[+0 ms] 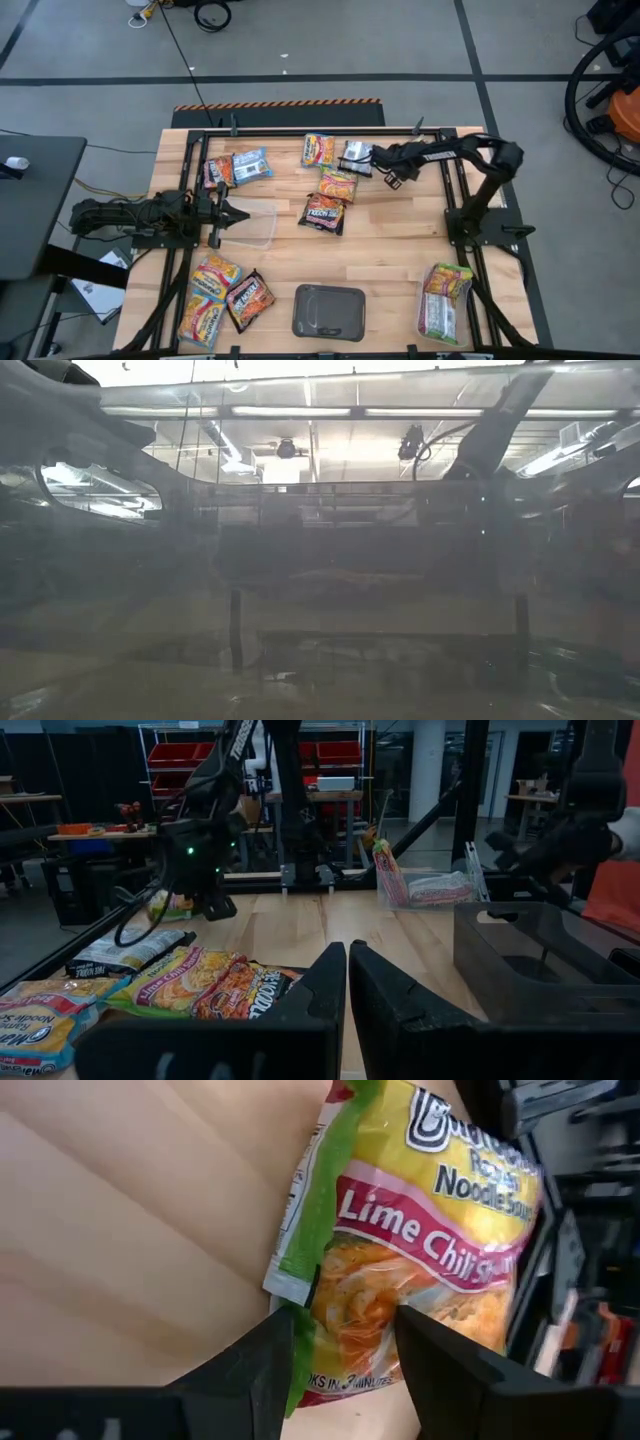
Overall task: Sort Maruchan noodles
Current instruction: Put the top green noodle pack into the bottom transparent bin
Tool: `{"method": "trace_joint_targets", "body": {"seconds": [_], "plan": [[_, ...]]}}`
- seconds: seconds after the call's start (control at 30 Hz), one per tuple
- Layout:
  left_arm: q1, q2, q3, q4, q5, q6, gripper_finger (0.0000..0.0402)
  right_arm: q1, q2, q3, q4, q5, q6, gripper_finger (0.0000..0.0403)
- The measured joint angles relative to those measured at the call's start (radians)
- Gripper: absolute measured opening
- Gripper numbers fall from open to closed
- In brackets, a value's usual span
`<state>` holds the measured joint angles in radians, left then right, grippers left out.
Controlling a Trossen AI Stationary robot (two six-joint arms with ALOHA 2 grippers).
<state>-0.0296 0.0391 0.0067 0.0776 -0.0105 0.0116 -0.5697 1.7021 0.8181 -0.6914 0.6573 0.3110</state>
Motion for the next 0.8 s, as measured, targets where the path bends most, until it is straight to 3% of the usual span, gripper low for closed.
{"method": "trace_joint_targets", "body": {"seconds": [0.13,0.27,0.5,0.7,0.8], "plan": [[0.000,0.000,0.000,0.000,0.000,0.000,0.0025,0.000,0.024,0.002,0.015,0.017,-0.014,0.0176],[0.000,0.000,0.000,0.000,0.000,0.000,0.0025,-0.002,0.025,0.001,0.019,0.034,-0.003,0.0147],[0.000,0.000,0.000,0.000,0.000,0.000,0.0025,-0.003,-0.039,-0.001,-0.003,0.000,-0.024,0.0022],[0.000,0.000,0.000,0.000,0.000,0.000,0.0025,0.050,-0.255,-0.002,-0.127,-0.132,-0.024,0.0008],[0.000,0.000,0.000,0.000,0.000,0.000,0.0025,0.123,-0.420,-0.002,-0.190,-0.256,-0.023,0.0006]]}}
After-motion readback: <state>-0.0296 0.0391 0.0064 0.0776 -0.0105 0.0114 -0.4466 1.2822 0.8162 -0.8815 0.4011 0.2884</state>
